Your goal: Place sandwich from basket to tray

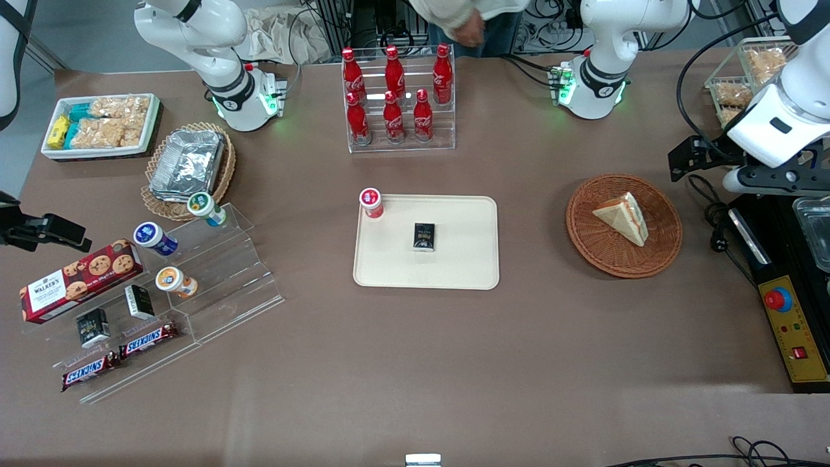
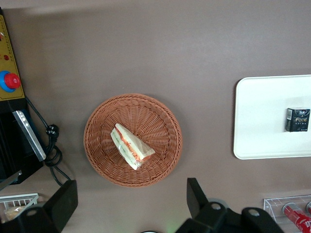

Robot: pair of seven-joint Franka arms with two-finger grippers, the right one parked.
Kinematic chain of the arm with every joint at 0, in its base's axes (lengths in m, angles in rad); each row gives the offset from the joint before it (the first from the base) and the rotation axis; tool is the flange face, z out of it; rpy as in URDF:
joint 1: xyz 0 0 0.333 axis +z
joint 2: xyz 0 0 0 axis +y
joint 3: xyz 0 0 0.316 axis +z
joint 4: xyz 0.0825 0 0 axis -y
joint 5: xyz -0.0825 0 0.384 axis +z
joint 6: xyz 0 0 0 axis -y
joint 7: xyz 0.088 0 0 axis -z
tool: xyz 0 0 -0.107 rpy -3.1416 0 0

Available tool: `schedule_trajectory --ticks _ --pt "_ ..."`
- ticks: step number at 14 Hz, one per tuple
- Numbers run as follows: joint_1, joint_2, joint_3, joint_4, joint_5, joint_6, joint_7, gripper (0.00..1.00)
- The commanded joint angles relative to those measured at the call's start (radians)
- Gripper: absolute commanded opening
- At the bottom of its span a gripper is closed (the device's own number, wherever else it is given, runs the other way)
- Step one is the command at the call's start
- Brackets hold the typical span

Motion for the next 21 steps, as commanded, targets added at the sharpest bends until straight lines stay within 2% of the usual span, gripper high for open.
schedule_trajectory --ticks 1,4,9,14,18,21 --pt "0.008 0.009 -0.007 0.029 0.019 -0.032 0.001 1.00" --pt "0.015 0.006 0.002 0.027 0.020 -0.066 -0.005 1.00" --pt "0.015 -0.016 0.031 0.003 0.017 -0.124 -0.150 1.00" --pt "0.012 -0.175 0.036 -0.233 0.019 -0.100 -0.428 1.00" --pt "0.014 -0.391 0.036 -0.544 0.017 0.085 -0.554 1.00" --pt "0.014 -0.439 0.028 -0.633 0.023 0.163 -0.635 1.00"
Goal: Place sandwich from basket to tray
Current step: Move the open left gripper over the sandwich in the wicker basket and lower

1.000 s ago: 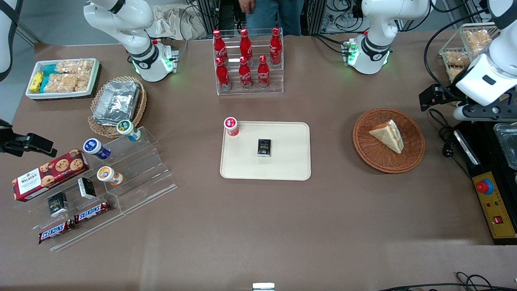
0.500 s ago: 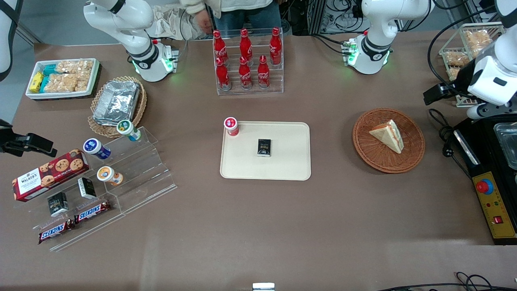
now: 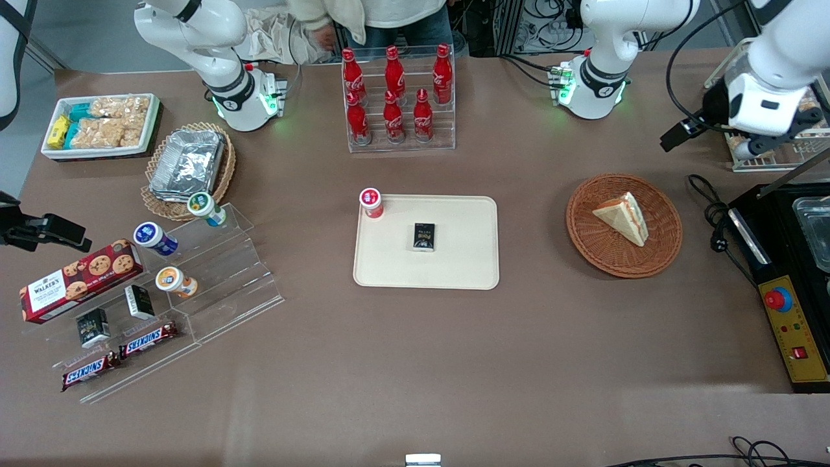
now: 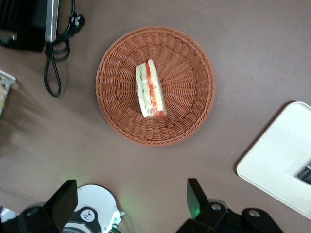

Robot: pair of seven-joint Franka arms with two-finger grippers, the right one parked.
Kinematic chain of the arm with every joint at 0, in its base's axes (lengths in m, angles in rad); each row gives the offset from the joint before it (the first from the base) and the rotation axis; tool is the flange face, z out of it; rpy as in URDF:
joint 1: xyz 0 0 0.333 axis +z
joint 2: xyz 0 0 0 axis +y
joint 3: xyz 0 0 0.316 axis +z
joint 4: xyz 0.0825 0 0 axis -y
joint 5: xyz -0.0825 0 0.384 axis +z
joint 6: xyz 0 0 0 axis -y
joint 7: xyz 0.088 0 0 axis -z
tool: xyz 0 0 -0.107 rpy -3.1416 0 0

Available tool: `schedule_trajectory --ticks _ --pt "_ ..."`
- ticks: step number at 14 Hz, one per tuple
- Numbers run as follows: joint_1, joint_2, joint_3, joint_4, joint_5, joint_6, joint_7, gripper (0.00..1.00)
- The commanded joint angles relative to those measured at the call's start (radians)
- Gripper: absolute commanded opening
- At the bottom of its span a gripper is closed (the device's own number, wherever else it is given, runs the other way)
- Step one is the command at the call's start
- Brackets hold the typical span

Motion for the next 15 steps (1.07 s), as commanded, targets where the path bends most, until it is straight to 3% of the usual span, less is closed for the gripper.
schedule_trajectory --ticks 1,9,15 --pt "0.005 -0.067 -0.012 -0.086 0.016 0.057 -0.059 1.00" --pt "0.008 -0.071 -0.004 -0.299 0.042 0.275 -0.120 1.00" --pt "0.026 0.116 -0.004 -0.402 0.042 0.545 -0.169 1.00"
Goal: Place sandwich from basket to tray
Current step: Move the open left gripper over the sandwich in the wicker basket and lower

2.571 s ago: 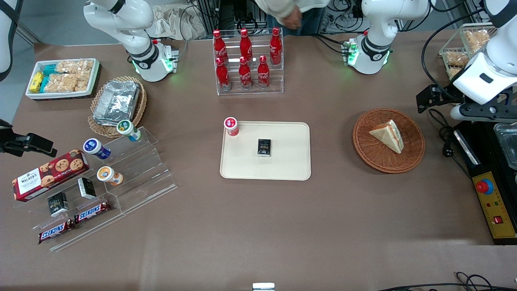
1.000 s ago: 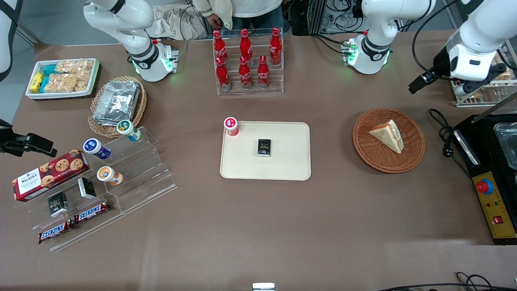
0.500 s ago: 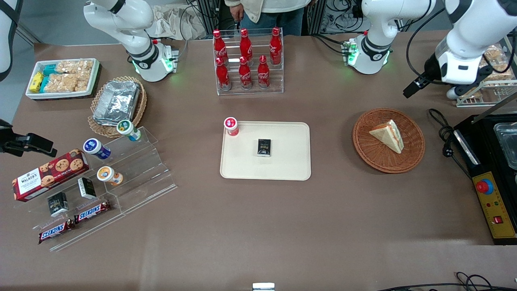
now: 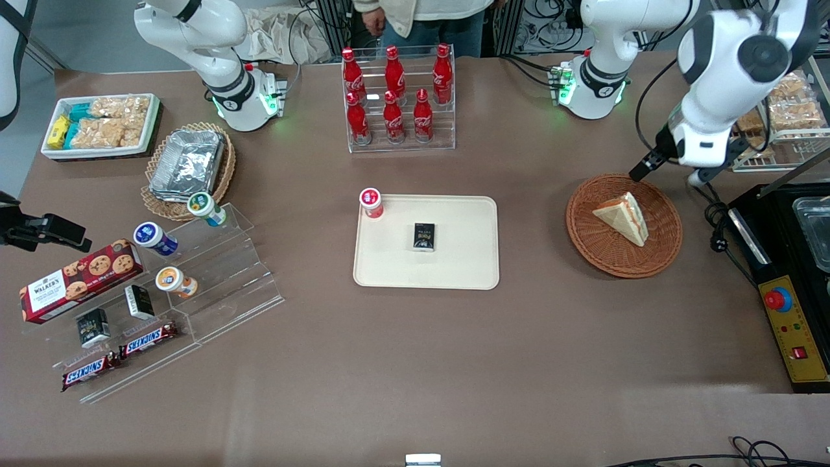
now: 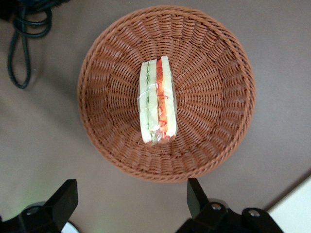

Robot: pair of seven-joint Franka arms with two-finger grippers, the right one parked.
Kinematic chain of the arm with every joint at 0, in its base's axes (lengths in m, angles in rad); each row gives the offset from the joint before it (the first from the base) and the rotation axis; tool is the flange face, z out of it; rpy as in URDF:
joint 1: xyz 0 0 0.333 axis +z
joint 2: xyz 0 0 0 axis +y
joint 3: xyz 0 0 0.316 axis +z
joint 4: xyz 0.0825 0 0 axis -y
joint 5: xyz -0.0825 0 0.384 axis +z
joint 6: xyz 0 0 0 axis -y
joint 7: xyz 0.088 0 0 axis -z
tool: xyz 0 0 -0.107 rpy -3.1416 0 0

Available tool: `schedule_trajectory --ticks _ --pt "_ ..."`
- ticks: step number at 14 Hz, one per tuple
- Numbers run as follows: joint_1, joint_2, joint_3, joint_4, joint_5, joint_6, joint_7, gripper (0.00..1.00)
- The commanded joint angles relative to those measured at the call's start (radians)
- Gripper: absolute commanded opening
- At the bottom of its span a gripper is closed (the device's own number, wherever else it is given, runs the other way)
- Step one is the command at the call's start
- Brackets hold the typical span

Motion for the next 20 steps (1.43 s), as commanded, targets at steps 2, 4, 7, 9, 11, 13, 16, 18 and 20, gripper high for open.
schedule_trajectory --ticks 2,4,7,9,11,13,16,18,20 --pt "0.007 0.136 -0.006 -0.031 0.015 0.171 -0.062 1.00" --pt "0.007 0.205 -0.006 -0.042 0.015 0.260 -0.089 1.00" --pt "0.007 0.277 -0.005 -0.060 0.016 0.366 -0.099 1.00" --pt "0.007 0.308 -0.005 -0.060 0.016 0.395 -0.097 1.00" --pt "0.010 0.331 -0.003 -0.060 0.016 0.415 -0.099 1.00" --pt "0.024 0.357 -0.003 -0.059 0.016 0.438 -0.097 1.00" --pt "0.024 0.380 -0.003 -0.056 0.016 0.456 -0.097 0.88" --pt "0.026 0.380 0.002 -0.054 0.015 0.456 -0.097 0.40" --pt "0.026 0.386 0.017 -0.051 0.016 0.458 -0.097 0.09"
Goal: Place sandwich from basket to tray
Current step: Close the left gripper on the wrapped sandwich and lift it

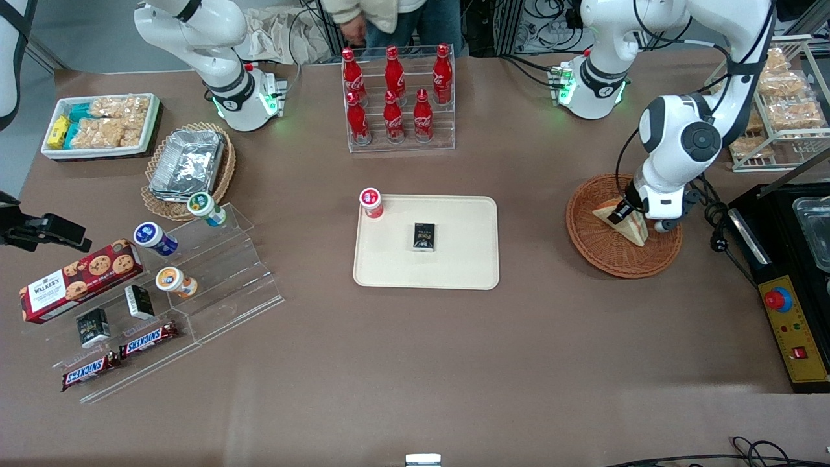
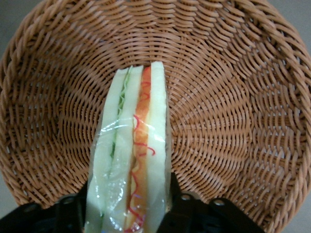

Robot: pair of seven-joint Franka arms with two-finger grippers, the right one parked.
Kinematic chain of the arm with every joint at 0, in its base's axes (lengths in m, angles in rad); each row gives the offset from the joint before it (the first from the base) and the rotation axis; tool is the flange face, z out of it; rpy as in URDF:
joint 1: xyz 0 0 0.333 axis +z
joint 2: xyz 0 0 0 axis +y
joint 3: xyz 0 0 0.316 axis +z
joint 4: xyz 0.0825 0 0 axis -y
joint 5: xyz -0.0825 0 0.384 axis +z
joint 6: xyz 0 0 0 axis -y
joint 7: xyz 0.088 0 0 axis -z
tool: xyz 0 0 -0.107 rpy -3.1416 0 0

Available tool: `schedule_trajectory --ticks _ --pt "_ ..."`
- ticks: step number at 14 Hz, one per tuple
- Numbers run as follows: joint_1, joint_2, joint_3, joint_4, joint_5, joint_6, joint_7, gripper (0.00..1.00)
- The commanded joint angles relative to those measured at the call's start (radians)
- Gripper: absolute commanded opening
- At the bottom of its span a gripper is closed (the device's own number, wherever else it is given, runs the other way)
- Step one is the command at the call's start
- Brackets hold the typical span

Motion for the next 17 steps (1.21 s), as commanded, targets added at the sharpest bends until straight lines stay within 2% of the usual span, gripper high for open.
schedule_trajectory --ticks 1,4,5,8,11,13,17 --pt "0.010 0.009 0.006 0.005 0.016 0.018 -0.016 0.00" --pt "0.007 -0.052 0.001 0.018 0.021 -0.003 0.004 0.00" --pt "0.001 -0.089 -0.005 0.031 0.023 -0.055 0.024 0.00" --pt "-0.001 -0.224 -0.037 0.117 0.021 -0.364 0.211 0.00" --pt "-0.007 -0.309 -0.051 0.172 0.004 -0.480 0.395 0.00" --pt "-0.100 -0.316 -0.051 0.228 -0.016 -0.549 0.536 0.00" --pt "-0.289 -0.303 -0.051 0.262 -0.082 -0.554 0.540 0.00"
